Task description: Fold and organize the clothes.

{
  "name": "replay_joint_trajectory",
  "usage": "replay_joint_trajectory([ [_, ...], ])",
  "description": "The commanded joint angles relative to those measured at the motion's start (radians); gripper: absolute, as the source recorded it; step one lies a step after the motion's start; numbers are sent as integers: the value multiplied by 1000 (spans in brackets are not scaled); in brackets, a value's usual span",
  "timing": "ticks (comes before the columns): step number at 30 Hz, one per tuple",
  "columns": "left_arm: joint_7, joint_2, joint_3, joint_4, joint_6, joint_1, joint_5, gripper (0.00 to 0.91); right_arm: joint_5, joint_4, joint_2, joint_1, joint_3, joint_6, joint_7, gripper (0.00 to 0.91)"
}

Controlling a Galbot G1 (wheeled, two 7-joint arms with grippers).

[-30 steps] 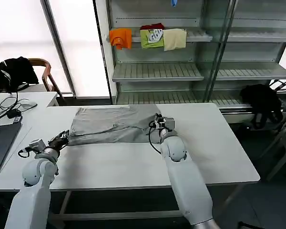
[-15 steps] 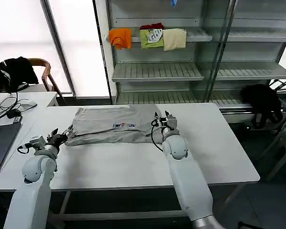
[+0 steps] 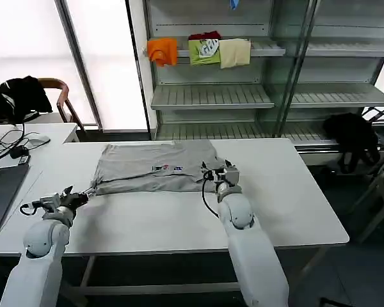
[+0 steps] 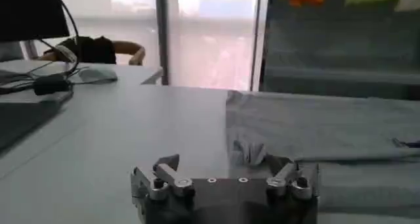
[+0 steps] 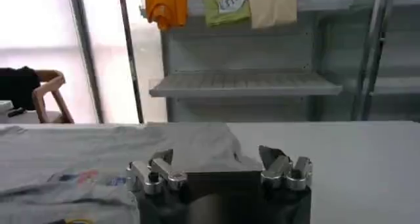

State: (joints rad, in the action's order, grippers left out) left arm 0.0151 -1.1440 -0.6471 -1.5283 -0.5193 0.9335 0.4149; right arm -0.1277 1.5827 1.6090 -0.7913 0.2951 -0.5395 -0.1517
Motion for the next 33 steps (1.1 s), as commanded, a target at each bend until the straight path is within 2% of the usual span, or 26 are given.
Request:
replay_joint_trajectory([
  [1, -7, 4, 0, -17, -28, 36, -32, 907, -10, 104, -49, -105, 3, -39, -7, 907],
  [6, -8, -4, 9, 0, -25, 27, -39, 907, -10, 130, -66, -150, 26, -40, -7, 907],
  [9, -8, -7, 12, 4, -25, 25, -50, 907, -10, 136, -75, -170, 28, -39, -4, 766],
  [10, -8, -7, 13, 4, -24, 25, -50, 907, -10, 135, -76, -173, 27, -39, -4, 766],
  [12, -8, -8, 14, 6, -24, 24, -54, 907, -9, 127, -75, -175, 28, -39, -6, 564],
  [13, -8, -8, 14, 7, -24, 24, -55, 907, -9, 123, -74, -175, 29, -39, -7, 504],
  [14, -8, -8, 14, 9, -23, 24, -55, 907, -9, 118, -72, -174, 32, -39, -7, 292],
  [18, -10, -6, 16, 21, -22, 21, -54, 907, -1, 97, -62, -166, 40, -38, -2, 40],
  [20, -10, -6, 15, 25, -20, 19, -53, 856, 1, 86, -61, -160, 37, -38, 0, 0],
  [23, -13, -6, 15, 31, -18, 17, -53, 816, 2, 71, -55, -145, 32, -38, 4, 0],
  [31, -14, -6, 15, 40, -18, 12, -54, 796, 33, 42, -36, -133, 21, -39, 15, 0],
  [33, -15, -6, 14, 40, -18, 12, -54, 725, 36, 37, -33, -131, 16, -39, 14, 0],
])
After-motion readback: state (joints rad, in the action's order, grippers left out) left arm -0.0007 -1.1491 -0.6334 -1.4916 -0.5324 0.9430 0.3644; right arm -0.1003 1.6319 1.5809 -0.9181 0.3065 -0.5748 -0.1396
